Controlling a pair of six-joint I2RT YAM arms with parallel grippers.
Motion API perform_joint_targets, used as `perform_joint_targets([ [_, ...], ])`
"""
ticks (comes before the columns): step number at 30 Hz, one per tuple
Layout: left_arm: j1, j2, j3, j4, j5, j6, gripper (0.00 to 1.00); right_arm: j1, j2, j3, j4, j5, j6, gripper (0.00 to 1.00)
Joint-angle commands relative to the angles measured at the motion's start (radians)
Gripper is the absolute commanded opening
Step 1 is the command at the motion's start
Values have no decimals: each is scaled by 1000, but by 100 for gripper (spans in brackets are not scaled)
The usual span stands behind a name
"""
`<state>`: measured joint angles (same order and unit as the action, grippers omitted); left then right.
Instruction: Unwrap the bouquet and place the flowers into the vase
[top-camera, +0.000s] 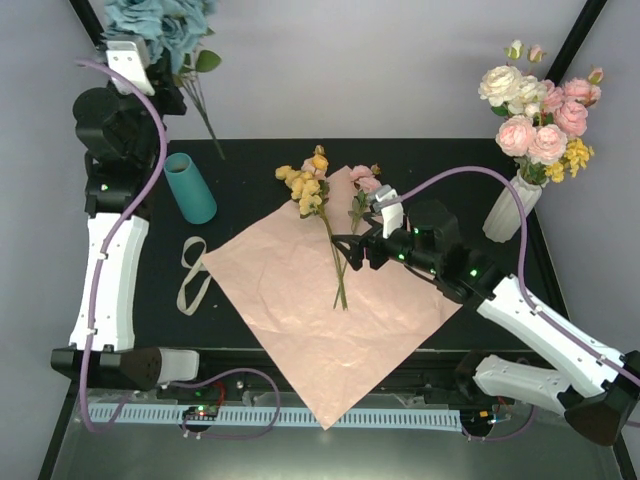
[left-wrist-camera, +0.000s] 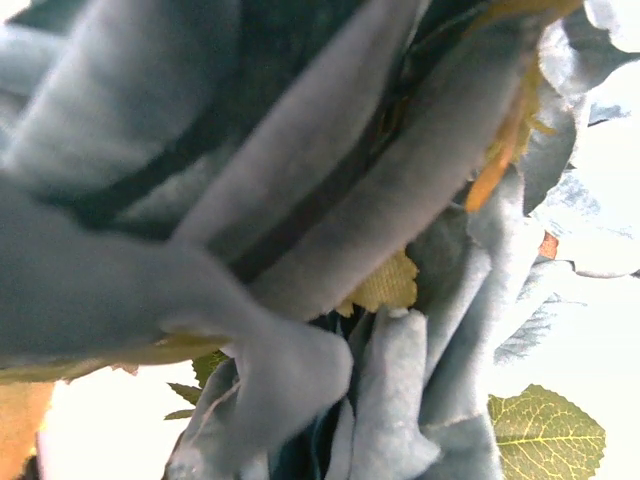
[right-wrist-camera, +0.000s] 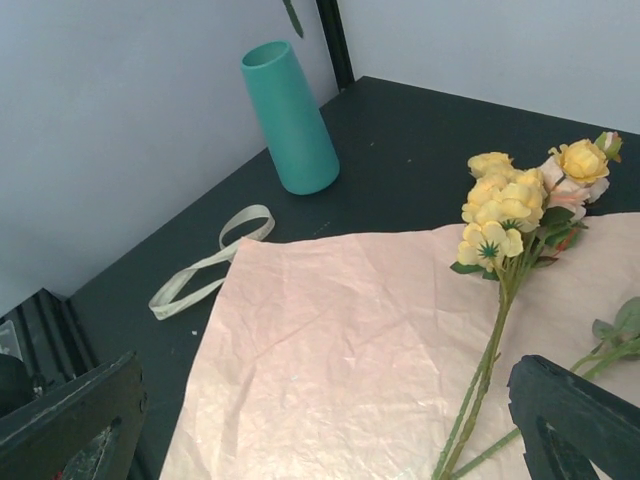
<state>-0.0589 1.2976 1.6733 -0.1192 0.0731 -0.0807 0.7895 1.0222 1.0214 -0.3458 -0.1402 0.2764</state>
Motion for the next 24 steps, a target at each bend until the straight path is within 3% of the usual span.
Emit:
perform_joint_targets([
  [1,92,17,77,101,-52,11,2,-3,7,35,-26,29,-59,100],
  [12,293,81,80,127,-29,-94,2,-3,27,49,-62,19,-104,100],
  [24,414,72,-103,224,33,-253,1,-4,31,39,-70,18,-105,100],
])
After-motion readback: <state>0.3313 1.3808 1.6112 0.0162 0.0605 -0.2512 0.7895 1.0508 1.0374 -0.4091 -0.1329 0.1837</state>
